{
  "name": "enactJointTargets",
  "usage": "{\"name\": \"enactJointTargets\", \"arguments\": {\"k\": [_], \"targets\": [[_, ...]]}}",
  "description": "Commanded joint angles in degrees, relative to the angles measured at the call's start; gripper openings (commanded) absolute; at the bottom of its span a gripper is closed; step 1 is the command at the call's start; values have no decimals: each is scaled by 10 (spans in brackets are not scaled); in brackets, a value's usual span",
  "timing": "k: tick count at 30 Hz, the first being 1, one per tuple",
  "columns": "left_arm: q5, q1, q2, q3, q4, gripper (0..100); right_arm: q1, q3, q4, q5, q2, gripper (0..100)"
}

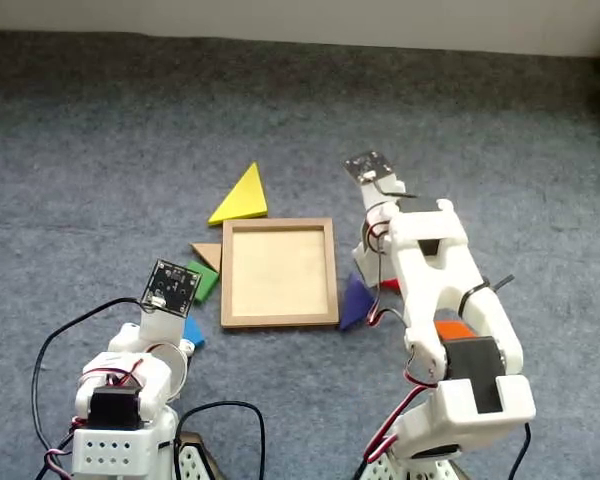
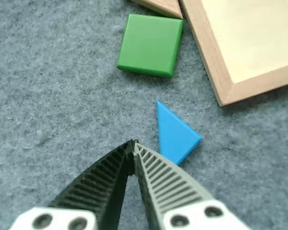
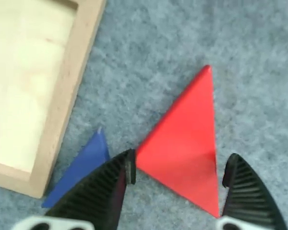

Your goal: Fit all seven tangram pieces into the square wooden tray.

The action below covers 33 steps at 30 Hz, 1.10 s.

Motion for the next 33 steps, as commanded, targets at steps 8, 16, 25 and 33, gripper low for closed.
{"name": "enactJointTargets", "arguments": {"k": [8,16,25,33], "targets": [[5,-7,-5,12,3,7,-5,-2,-7,3,-29,368],[5,-7,-5,12,3,7,-6,-9,-3,3,67,368],[5,-7,-5,12,3,7,-5,-30,13,3,66,368],[5,-7,-5,12,3,7,7,-32,13,3,66,266]]}}
